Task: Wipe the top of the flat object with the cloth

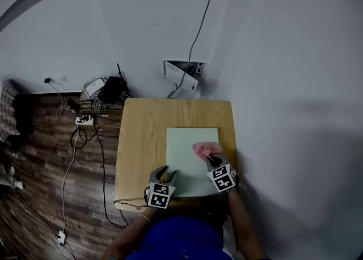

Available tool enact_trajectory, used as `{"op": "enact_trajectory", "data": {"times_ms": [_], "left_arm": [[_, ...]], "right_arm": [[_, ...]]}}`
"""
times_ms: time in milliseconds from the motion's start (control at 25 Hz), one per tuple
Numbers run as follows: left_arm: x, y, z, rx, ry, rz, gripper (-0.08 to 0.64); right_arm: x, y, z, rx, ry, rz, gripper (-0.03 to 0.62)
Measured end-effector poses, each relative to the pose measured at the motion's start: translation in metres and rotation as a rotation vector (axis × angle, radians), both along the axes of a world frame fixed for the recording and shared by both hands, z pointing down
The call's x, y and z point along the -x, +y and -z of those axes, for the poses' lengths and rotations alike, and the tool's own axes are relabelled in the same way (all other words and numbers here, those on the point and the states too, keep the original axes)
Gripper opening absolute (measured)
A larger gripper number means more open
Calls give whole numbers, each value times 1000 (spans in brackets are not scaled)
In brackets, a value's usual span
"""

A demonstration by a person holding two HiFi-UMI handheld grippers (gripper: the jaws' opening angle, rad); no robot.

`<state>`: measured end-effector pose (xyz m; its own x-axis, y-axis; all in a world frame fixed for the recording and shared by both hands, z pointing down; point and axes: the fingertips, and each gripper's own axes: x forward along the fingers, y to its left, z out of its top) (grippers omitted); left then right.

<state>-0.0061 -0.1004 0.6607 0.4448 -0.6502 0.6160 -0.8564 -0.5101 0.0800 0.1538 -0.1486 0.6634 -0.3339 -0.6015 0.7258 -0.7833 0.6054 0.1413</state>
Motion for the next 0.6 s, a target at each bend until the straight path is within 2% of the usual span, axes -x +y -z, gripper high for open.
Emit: {"op": "enact_trajectory", "data": {"times_ms": [200,480,600], "left_arm": [[0,1,3,2,-4,8,170],[0,3,2,27,44,18,170],[-1,9,7,34,42,-14,170]], "right_arm": [[-5,0,-3,2,-27,-31,17],[-5,1,-2,-12,-17,-20,17],[-5,2,-2,-15,-17,-19,15]]}}
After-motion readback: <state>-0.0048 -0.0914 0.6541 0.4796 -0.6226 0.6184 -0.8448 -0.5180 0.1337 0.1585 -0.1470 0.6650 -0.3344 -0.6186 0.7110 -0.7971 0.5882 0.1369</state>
